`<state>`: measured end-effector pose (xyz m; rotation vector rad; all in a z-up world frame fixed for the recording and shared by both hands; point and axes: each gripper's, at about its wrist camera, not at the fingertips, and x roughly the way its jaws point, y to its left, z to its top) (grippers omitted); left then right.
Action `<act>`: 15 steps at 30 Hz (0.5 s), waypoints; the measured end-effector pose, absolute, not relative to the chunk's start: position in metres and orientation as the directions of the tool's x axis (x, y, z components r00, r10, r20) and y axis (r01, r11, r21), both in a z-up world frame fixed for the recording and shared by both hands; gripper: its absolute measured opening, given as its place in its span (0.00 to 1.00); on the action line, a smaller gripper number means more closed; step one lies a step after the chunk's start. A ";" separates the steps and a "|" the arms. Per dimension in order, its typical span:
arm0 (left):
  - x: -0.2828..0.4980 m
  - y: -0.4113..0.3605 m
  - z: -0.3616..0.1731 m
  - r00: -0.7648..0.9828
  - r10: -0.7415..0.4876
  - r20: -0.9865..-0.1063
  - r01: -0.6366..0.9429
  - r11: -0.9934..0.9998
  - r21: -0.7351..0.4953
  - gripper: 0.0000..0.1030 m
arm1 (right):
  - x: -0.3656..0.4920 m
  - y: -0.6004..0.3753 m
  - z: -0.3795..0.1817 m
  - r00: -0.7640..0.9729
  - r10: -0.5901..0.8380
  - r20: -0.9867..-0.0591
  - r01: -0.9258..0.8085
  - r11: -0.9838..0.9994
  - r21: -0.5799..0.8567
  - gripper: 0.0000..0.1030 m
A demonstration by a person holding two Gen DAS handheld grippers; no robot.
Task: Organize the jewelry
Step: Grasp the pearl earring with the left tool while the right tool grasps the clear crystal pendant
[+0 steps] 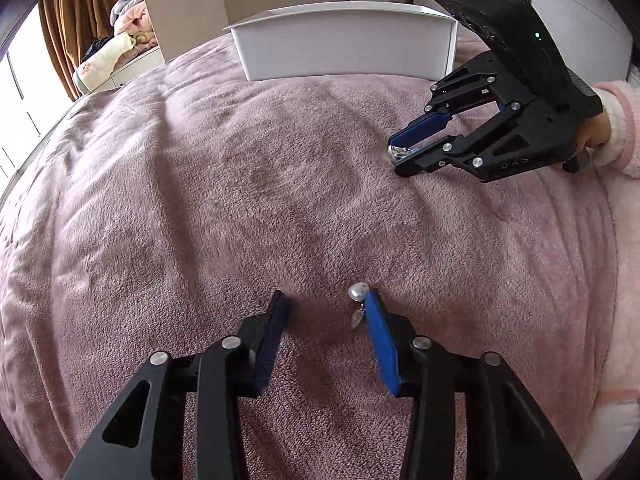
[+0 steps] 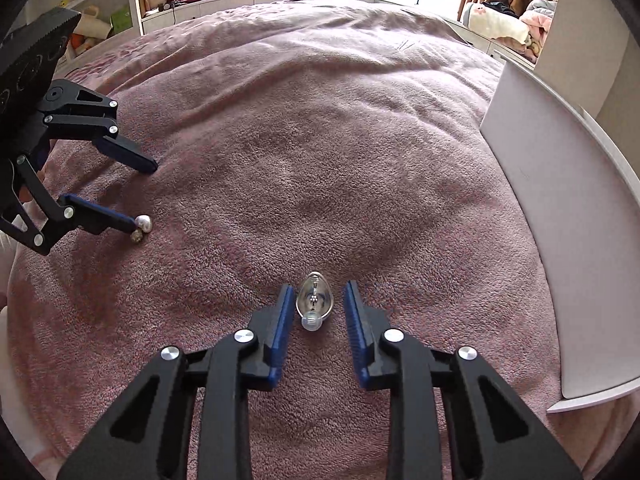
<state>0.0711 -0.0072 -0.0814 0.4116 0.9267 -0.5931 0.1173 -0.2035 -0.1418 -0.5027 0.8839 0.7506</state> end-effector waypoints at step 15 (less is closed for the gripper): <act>0.075 -0.015 -0.079 0.377 -0.375 -0.847 0.661 0.749 -0.037 0.10 | 0.123 -0.212 -0.128 0.396 0.435 -0.809 -0.747 0.665 -0.008 0.19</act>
